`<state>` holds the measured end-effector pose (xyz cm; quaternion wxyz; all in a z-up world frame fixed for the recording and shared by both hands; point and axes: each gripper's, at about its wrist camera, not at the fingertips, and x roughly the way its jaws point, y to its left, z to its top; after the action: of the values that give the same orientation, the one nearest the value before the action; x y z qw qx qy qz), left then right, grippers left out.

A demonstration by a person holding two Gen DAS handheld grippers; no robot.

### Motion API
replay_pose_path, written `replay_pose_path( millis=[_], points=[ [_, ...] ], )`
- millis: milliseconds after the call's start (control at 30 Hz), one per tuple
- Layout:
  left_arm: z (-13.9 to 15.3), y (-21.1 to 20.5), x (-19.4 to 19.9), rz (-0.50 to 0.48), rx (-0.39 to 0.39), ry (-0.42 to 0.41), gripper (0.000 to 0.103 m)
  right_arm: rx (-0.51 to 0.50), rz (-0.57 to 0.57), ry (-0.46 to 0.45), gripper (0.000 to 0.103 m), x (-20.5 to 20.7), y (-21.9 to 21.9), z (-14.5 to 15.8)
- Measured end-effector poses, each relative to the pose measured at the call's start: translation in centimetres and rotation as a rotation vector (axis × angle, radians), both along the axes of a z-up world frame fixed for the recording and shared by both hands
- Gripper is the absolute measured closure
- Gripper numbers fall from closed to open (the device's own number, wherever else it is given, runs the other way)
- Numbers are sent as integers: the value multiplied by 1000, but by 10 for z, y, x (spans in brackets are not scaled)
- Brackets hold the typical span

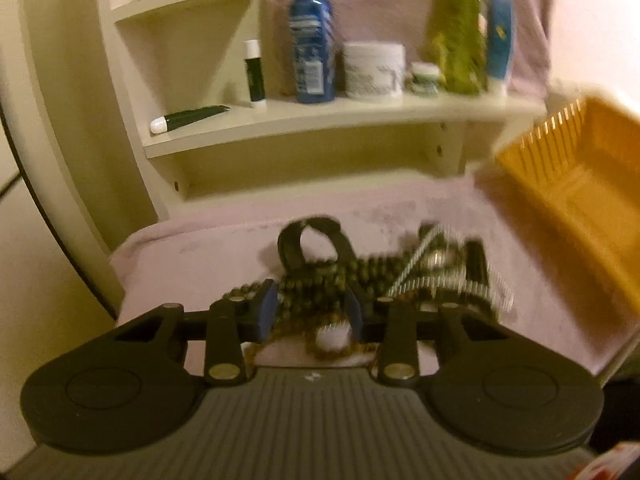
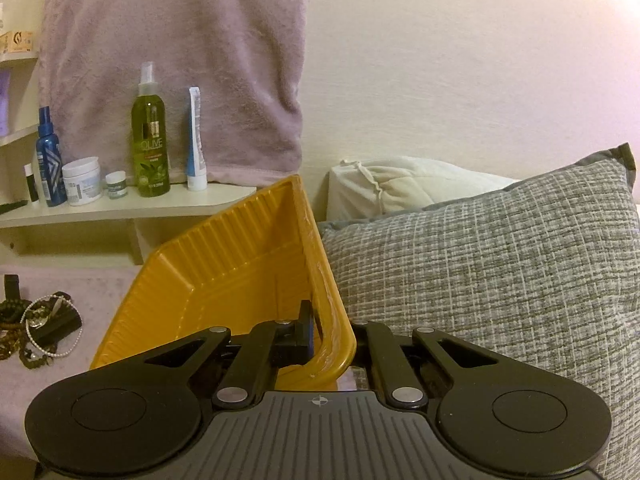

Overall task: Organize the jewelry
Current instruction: 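Lower the left gripper onto the jewelry pile and grasp the black strap band, then carry the black band to the orange tray and open the left gripper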

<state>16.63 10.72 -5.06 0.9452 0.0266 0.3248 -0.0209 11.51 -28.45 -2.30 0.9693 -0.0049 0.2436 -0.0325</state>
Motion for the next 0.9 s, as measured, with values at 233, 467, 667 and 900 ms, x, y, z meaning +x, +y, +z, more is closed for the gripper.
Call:
replay_pose_path(
  millis=[233,467,667,900],
  points=[
    [3,4,32,43,-135,8,74,3,18,16,97,4,0,-2],
    [-4,4,53,68,-178,51,92,1,19,21,97,5,0,-4],
    [9,5,51,36,-219,22,97,-13,26,10,97,1,3,-4],
    [40,5,51,1,-219,-29,98,-46,62,-5,97,-2,6,-2]
  ],
)
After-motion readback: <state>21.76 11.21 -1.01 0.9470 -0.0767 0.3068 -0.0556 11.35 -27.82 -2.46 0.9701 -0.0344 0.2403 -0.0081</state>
